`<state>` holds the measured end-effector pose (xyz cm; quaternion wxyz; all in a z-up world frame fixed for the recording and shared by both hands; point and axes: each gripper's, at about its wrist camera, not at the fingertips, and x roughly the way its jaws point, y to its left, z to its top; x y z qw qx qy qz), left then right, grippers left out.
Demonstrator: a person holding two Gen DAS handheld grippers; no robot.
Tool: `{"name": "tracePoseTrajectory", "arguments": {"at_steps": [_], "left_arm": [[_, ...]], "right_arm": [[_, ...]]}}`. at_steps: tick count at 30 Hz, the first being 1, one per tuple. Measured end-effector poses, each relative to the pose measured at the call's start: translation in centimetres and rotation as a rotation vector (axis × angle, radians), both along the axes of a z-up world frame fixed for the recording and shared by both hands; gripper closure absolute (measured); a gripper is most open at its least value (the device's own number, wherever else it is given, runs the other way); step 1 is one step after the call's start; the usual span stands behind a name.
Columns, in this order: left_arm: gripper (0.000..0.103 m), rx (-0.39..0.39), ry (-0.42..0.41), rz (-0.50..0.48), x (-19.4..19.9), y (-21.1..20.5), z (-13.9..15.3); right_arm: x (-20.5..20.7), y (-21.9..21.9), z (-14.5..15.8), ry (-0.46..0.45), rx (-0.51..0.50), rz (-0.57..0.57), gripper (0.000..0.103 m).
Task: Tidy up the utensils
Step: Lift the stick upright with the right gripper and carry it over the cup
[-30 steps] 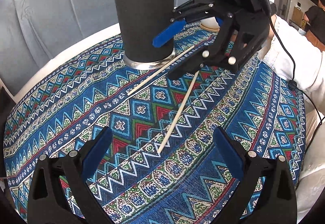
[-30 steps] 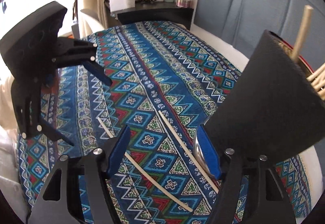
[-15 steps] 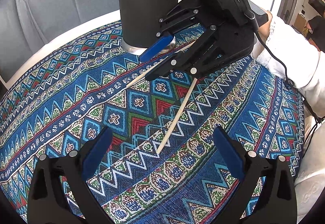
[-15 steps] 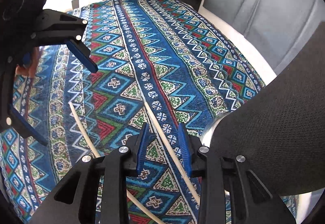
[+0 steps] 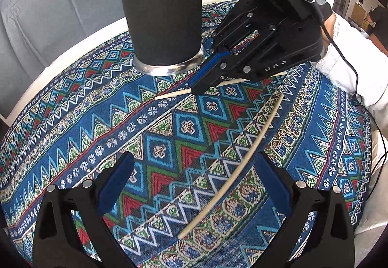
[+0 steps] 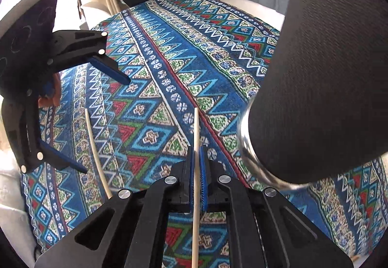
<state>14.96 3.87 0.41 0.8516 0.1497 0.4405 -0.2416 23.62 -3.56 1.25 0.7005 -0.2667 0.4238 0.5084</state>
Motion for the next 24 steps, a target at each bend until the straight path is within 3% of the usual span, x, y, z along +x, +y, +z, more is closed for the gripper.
{"name": "tracePoseTrajectory", "arguments": {"at_steps": [4, 9, 12, 18, 20, 21, 23, 24], "left_arm": [[0.006, 0.046, 0.009, -0.066, 0.3, -2.4, -0.7], [0.006, 0.079, 0.023, -0.181, -0.4, -4.1, -1.3], [0.011, 0.044, 0.116, -0.170, 0.8, -3.6, -1.5], [0.020, 0.035, 0.102, -0.148, 0.8, -2.9, -1.7], [0.043, 0.026, 0.096, -0.144, 0.1, -2.6, -1.3], [0.050, 0.020, 0.096, -0.130, -0.2, -2.4, -1.2], [0.085, 0.006, 0.096, -0.084, -0.5, -1.7, -1.2], [0.091, -0.010, 0.099, -0.059, -1.3, -1.7, -0.9]], "right_arm": [[-0.9, -2.7, 0.3, -0.024, 0.006, -0.070, 0.098], [-2.3, -6.5, 1.8, 0.002, 0.096, -0.143, 0.098], [-3.0, -8.0, 2.4, 0.020, 0.140, -0.173, 0.098], [-4.4, -10.8, 2.7, 0.024, 0.189, -0.255, 0.098], [-4.7, -11.5, 2.8, 0.019, 0.197, -0.291, 0.098], [-4.9, -11.9, 2.9, 0.014, 0.202, -0.307, 0.098], [-5.3, -12.6, 3.1, 0.012, 0.214, -0.336, 0.098], [-5.5, -12.9, 3.3, 0.006, 0.221, -0.349, 0.098]]}}
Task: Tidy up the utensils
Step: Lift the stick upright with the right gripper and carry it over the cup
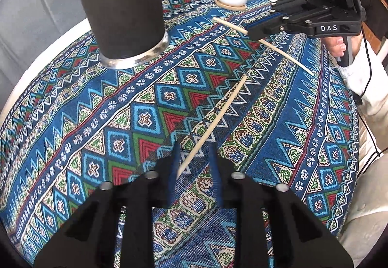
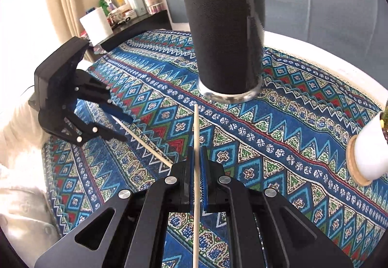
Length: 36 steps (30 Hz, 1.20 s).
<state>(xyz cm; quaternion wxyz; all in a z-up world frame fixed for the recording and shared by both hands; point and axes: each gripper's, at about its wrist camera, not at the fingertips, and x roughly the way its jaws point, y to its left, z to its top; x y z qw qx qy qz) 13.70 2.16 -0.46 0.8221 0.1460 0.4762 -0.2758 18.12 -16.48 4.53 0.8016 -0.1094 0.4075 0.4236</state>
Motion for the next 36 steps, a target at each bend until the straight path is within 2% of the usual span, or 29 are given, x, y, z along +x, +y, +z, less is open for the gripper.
{"name": "tracePoseTrajectory", "arguments": {"at_steps": [4, 8, 11, 16, 23, 30, 36], "left_arm": [[0.098, -0.094, -0.007, 0.180, -1.7, 1.9, -0.2], [0.098, -0.224, 0.000, 0.349, -2.7, 4.7, -0.5], [0.098, -0.309, -0.005, 0.434, -2.9, 6.4, 0.1], [0.098, -0.380, -0.117, 0.522, -5.0, 9.5, 3.6], [0.098, -0.429, -0.280, 0.558, -6.8, 11.0, 9.2], [0.098, -0.479, -0.414, 0.531, -7.6, 10.9, 14.4], [0.098, -0.516, -0.523, 0.483, -6.0, 9.7, 18.2]], "right_arm": [[-1.1, -1.2, 0.9, -0.024, 0.032, -0.049, 0.098], [-2.1, -2.4, 1.9, -0.038, 0.094, -0.090, 0.098], [-2.8, -3.1, 2.8, -0.054, 0.146, -0.105, 0.098], [-3.7, -4.1, 4.4, -0.063, 0.230, -0.134, 0.098], [-4.8, -4.2, 7.1, -0.103, 0.301, -0.162, 0.098], [-6.0, -4.1, 11.4, -0.200, 0.343, -0.156, 0.098], [-4.8, -4.1, 15.3, -0.263, 0.353, -0.182, 0.098]]}}
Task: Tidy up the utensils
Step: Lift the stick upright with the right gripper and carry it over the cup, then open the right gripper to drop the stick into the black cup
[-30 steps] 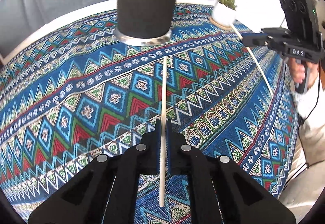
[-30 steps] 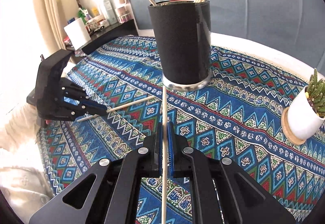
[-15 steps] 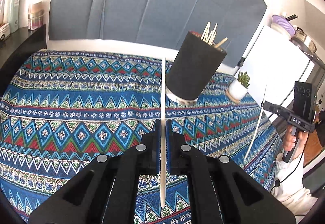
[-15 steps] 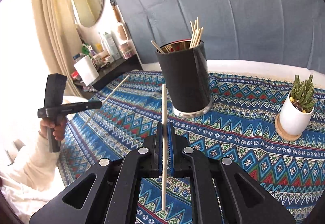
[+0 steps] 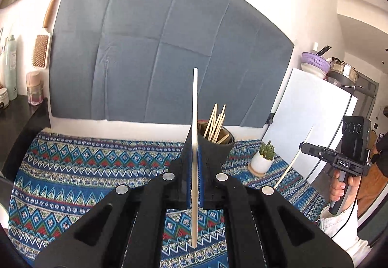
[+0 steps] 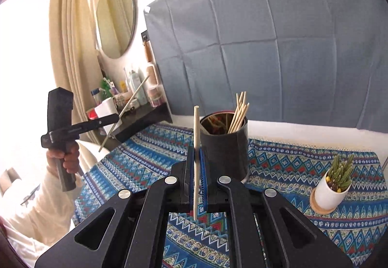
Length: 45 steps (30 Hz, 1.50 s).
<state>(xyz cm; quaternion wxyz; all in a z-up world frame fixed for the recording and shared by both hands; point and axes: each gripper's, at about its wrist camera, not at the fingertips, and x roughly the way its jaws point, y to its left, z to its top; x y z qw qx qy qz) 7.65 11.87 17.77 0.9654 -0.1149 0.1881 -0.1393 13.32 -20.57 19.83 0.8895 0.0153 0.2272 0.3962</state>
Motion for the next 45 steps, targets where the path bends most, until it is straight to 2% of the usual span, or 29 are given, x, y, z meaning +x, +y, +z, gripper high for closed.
{"name": "tracePoseTrajectory", "arguments": {"at_steps": [7, 14, 19, 25, 29, 33, 45], "left_arm": [[0.098, 0.064, -0.115, -0.030, 3.2, -2.1, 3.7], [0.098, 0.121, -0.162, -0.041, 7.5, -4.0, 6.0], [0.098, 0.151, -0.171, -0.027, 10.8, -5.1, 6.4], [0.098, 0.140, -0.218, -0.090, 14.4, -6.5, 4.5], [0.098, 0.169, -0.207, -0.140, 16.6, -8.0, 2.4], [0.098, 0.150, -0.190, -0.166, 18.3, -8.7, 0.6], [0.098, 0.111, -0.164, -0.198, 18.9, -8.5, -4.0]], "right_arm": [[2.8, -0.3, 4.8, -0.057, -0.011, -0.043, 0.098], [5.1, 0.4, 8.5, -0.120, -0.032, -0.051, 0.098], [7.0, 1.2, 9.6, -0.152, -0.014, -0.037, 0.098], [9.8, 2.9, 8.4, -0.145, -0.004, -0.021, 0.098], [11.4, 4.4, 6.9, -0.119, -0.042, -0.013, 0.098], [12.6, 5.2, 5.9, -0.104, -0.041, -0.008, 0.098], [14.3, 6.7, 2.5, -0.042, -0.050, 0.006, 0.098]]}}
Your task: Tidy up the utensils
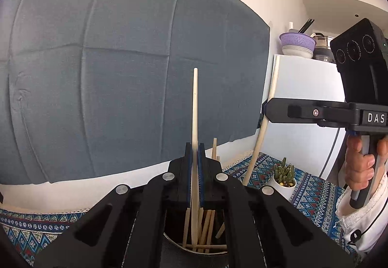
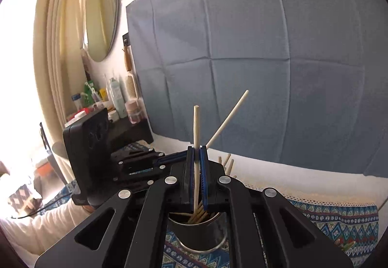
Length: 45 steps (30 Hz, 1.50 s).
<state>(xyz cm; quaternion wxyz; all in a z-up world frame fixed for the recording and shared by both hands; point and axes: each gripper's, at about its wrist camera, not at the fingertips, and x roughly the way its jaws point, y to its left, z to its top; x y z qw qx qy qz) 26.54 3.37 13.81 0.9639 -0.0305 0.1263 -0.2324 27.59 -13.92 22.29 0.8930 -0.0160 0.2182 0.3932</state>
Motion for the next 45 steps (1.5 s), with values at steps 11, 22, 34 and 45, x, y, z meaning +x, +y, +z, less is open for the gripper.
{"name": "tracePoseTrajectory", "arguments": {"at_steps": [11, 22, 34, 45], "left_arm": [[0.098, -0.051, 0.040, -0.042, -0.6, 0.8, -1.7], [0.072, -0.032, 0.023, 0.013, -3.5, 1.9, 0.2], [0.015, -0.021, -0.036, 0.135, -10.0, 3.2, 3.0], [0.006, 0.034, -0.036, 0.219, -16.9, 3.1, 2.3]], "right_arm": [[0.6, 0.2, -1.6, 0.034, -0.021, -0.021, 0.096], [-1.4, -1.2, 0.1, 0.001, -0.003, -0.058, 0.086], [-8.7, -1.9, 3.2, -0.226, -0.036, -0.228, 0.024], [-14.7, -2.5, 2.1, -0.217, 0.006, -0.236, 0.015]]}}
